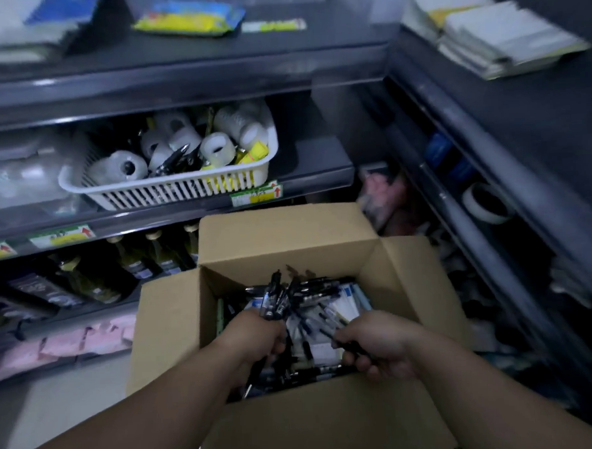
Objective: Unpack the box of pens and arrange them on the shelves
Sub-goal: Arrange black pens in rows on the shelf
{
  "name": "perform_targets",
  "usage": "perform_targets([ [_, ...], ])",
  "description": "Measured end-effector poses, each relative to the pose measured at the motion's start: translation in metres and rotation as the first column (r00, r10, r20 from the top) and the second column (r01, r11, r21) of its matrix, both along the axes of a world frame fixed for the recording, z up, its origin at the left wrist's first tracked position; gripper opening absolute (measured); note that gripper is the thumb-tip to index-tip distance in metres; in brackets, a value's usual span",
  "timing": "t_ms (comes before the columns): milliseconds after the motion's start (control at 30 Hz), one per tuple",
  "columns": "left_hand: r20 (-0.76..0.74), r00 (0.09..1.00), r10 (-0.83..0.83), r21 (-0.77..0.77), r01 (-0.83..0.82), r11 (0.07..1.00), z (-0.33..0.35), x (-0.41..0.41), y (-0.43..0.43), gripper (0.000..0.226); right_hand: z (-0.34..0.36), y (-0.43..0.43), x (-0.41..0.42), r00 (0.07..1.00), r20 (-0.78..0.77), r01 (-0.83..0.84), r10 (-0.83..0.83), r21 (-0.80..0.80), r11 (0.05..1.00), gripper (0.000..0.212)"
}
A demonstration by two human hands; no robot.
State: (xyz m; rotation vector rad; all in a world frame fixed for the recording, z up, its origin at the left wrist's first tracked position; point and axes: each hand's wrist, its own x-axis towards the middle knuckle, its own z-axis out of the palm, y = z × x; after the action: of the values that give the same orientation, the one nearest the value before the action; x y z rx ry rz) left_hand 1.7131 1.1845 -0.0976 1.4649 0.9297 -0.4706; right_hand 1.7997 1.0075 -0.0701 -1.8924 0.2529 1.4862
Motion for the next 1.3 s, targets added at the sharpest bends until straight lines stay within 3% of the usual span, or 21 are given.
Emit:
perform_targets([
  [133, 0.134, 0.988, -0.073, -0.013, 0.076, 0.997, 0.039, 0.0, -0.023, 0.006, 0.033, -0.03, -0.015, 0.984, 0.15, 0.081, -0.093, 0.081, 0.993, 0.014],
  [267, 0.282, 0.954, -0.097, -0.048, 0.115, 0.992, 0.068, -0.002, -0.067, 0.006, 0.068, -0.082, -0.039, 0.93, 0.17, 0.278, -0.327, 0.259, 0.925, 0.021],
  [500, 0.427, 0.864, -0.269, -0.076, 0.33, 0.941, 0.11, -0.04, -0.213, 0.002, 0.103, -0.22, -0.148, 0.654, 0.193, 0.605, -0.731, 0.447, 0.659, 0.012],
  [667, 0.478, 0.693, -0.54, 0.002, 0.614, 0.79, 0.135, -0.131, -0.36, 0.006, 0.126, -0.353, -0.29, 0.392, 0.24, 0.738, -0.888, 0.494, 0.459, 0.016],
  [867, 0.474, 0.484, -0.736, 0.004, 0.834, 0.551, 0.146, -0.25, -0.524, 0.017, 0.145, -0.492, -0.477, -0.061, 0.303, 0.859, -0.951, 0.501, 0.105, 0.011],
  [967, 0.492, 0.413, -0.766, -0.024, 0.886, 0.463, 0.157, -0.302, -0.587, 0.014, 0.155, -0.534, -0.546, -0.217, 0.308, 0.865, -0.926, 0.501, -0.036, 0.013],
  [1133, 0.478, 0.303, -0.825, -0.005, 0.94, 0.342, 0.164, -0.347, -0.657, 0.015, 0.155, -0.579, -0.608, -0.34, 0.299, 0.839, -0.891, 0.525, -0.144, 0.014],
  [1300, 0.478, 0.253, -0.841, 0.014, 0.955, 0.295, 0.173, -0.352, -0.708, 0.013, 0.153, -0.613, -0.613, -0.375, 0.304, 0.828, -0.876, 0.535, -0.169, 0.017],
])
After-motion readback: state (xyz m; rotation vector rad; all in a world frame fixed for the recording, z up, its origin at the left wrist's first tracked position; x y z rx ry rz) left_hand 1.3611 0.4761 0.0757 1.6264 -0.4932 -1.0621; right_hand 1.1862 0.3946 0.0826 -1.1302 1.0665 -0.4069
